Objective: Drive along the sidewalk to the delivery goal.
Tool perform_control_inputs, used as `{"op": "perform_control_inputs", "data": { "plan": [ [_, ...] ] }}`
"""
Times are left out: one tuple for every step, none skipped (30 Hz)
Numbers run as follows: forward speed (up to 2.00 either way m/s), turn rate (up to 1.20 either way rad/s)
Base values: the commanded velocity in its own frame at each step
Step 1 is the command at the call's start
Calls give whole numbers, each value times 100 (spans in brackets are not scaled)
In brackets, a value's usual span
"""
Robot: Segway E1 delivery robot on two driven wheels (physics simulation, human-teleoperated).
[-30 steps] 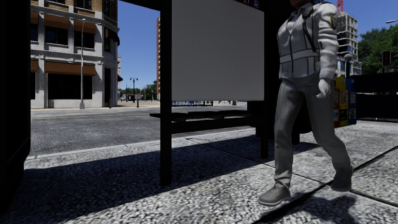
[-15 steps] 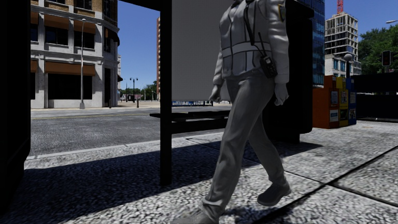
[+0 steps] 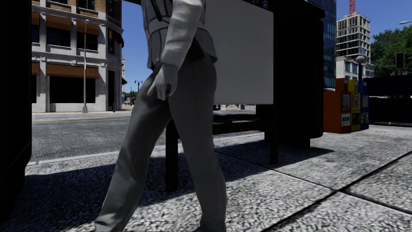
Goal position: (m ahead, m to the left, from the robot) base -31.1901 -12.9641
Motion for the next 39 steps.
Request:
{"op": "perform_control_inputs", "data": {
  "plan": [
    [0, 0],
    [0, 0],
    [0, 0],
    [0, 0],
    [0, 0],
    [0, 0],
    [0, 0],
    [0, 0],
    [0, 0],
    [0, 0],
    [0, 0],
    [0, 0],
    [0, 0],
    [0, 0],
    [0, 0],
    [0, 0],
    [0, 0],
    [0, 0],
    [0, 0],
    [0, 0],
    [0, 0],
    [0, 0],
    [0, 0],
    [0, 0],
    [0, 0],
    [0, 0],
    [0, 0],
    [0, 0],
    [13, -17],
    [13, -17],
    [84, -36],
    [118, -41],
    [118, -41],
    [148, -51],
    [159, -58],
    [164, -61],
    [164, -61],
    [165, -62],
    [166, -62]
  ]
}}
